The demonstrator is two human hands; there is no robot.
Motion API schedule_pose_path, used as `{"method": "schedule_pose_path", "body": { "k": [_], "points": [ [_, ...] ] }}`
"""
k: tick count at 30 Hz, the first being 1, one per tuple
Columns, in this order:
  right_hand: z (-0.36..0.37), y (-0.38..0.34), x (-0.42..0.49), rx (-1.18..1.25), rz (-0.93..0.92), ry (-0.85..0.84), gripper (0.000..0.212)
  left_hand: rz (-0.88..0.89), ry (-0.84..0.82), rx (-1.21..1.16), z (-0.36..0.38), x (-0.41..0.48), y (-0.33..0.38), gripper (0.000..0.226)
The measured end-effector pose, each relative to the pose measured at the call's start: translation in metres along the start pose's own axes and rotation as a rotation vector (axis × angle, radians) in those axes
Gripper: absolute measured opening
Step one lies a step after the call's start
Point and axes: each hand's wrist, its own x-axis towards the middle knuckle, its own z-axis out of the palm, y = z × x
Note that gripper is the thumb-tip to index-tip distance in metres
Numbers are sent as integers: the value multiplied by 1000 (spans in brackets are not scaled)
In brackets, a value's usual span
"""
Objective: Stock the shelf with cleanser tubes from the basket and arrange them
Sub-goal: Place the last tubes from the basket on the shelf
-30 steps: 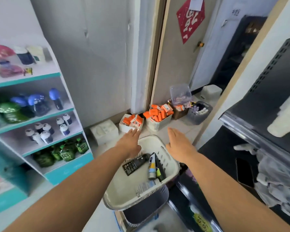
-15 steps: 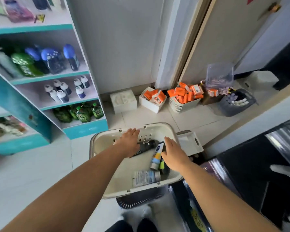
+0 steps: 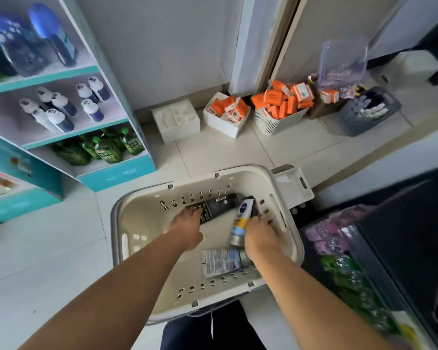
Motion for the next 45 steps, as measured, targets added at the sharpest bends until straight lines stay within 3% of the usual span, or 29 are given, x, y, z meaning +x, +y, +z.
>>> {"method": "schedule_pose_path", "body": {
  "k": [2,6,10,12,15,19,21,23,26,29,33,35,38,42,45],
  "points": [
    [15,3,12,108,121,-95,34,-30,18,-41,5,11,-5,76],
    [22,-5,32,222,207,-97,39,-78,37,-126,13,32,-9,73],
    [27,-11,42,210,219,-108,51,-142,62,-75,26,41,-10,73],
    [33,-12,42,213,193,-145,43,-162,76,-43,34,43,-13,70],
    [37,-11,42,333,176,-180,31,-165,84,-15,41,48,-16,61],
    [31,-6,44,532,191,-160,35,-157,95,-147,45,48,-15,47],
    [30,-4,41,650,189,-196,36,-169,81,-200,45,47,-12,58],
    [29,-1,38,744,204,-218,38,-182,48,-137,47,46,-6,63],
    [25,2,33,816,212,-215,34,-189,6,-72,47,46,-1,49],
    [18,4,30,831,172,-183,31,-146,-1,-406,44,45,-7,29],
    [7,4,19,947,132,-151,41,-61,5,-837,15,32,-12,35],
    [0,3,11,976,102,-164,46,-28,-73,-995,-6,23,-9,40],
    [-15,3,-4,977,54,-154,50,-12,-249,-1078,-30,9,-5,23],
    [-36,6,-22,1035,6,-136,48,82,-275,-720,-44,-7,-7,36],
    [-49,10,-38,1085,-15,-136,48,147,-29,-456,-56,-18,-4,30]
  ]
}}
